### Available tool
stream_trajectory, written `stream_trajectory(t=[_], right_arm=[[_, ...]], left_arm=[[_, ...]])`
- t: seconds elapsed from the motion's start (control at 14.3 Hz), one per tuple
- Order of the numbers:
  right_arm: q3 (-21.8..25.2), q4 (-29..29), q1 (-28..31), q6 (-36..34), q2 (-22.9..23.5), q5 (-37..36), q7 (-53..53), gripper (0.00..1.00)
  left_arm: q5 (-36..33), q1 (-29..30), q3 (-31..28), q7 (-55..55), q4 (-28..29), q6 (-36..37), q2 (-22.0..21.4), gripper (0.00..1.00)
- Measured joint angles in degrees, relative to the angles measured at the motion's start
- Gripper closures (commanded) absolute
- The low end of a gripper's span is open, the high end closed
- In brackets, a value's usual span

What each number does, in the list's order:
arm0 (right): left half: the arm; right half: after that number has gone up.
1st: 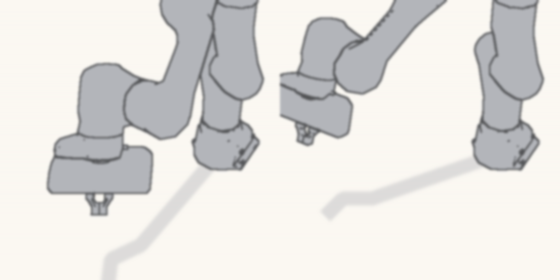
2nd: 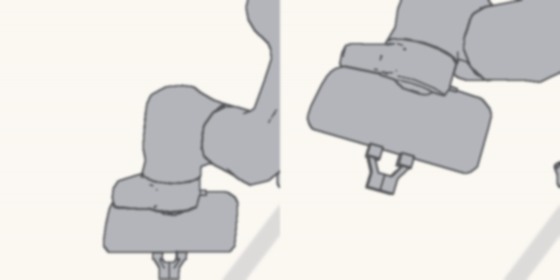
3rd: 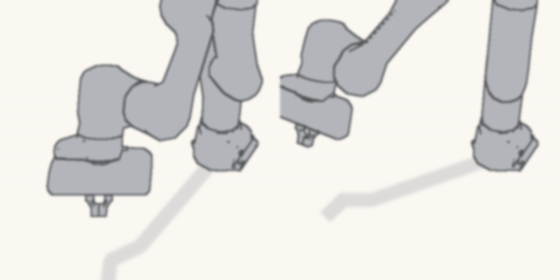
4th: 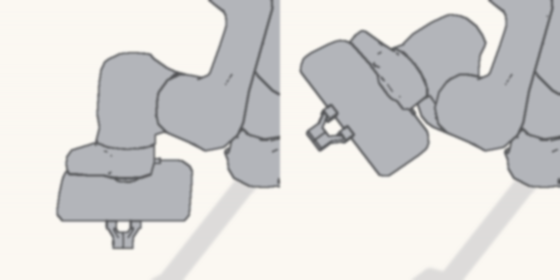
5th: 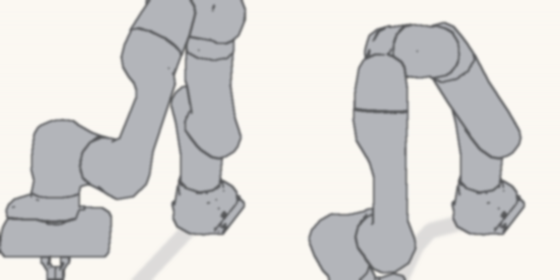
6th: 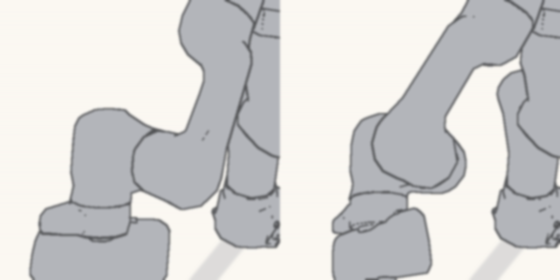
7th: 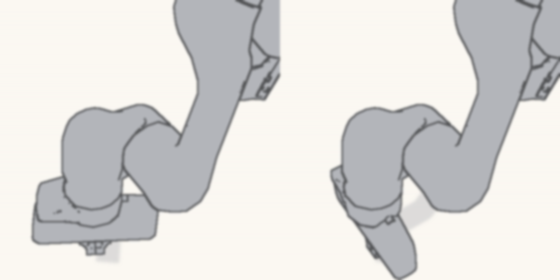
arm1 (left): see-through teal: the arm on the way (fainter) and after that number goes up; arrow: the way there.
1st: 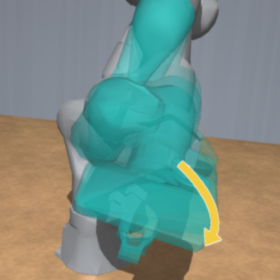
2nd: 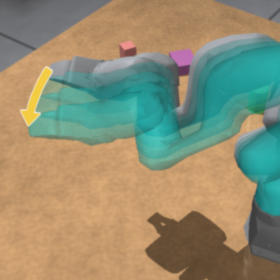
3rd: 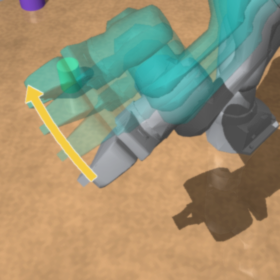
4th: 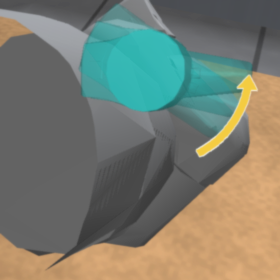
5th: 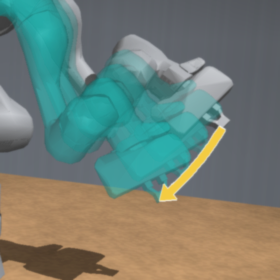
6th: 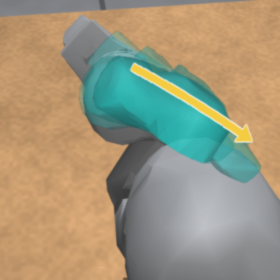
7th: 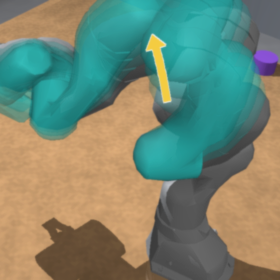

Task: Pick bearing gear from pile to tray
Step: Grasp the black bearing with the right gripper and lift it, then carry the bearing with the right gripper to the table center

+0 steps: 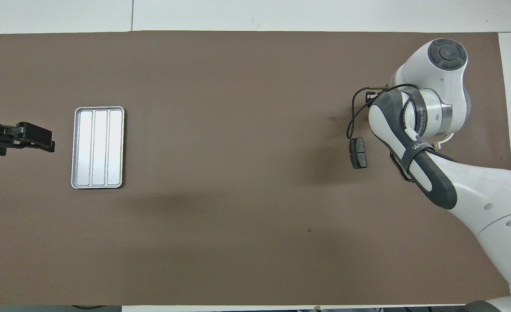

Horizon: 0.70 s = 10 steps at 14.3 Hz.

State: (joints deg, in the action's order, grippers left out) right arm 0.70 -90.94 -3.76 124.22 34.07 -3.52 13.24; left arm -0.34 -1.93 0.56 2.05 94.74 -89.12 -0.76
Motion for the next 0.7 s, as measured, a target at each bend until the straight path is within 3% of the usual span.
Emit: stream_trajectory(t=[0.28, 0.7], right_arm=[[-0.07, 3.52, -0.41, -7.62, -0.44, -0.45, 0.00, 1.00], [-1.08, 15.96, -5.20, -31.51, -8.17, -1.72, 0.74, 1.00]], left_arm=[[0.00, 0.00, 0.00, 0.00, 0.00, 0.00, 0.00, 0.00], [0.00, 0.00, 0.00, 0.00, 0.00, 0.00, 0.00, 0.00]])
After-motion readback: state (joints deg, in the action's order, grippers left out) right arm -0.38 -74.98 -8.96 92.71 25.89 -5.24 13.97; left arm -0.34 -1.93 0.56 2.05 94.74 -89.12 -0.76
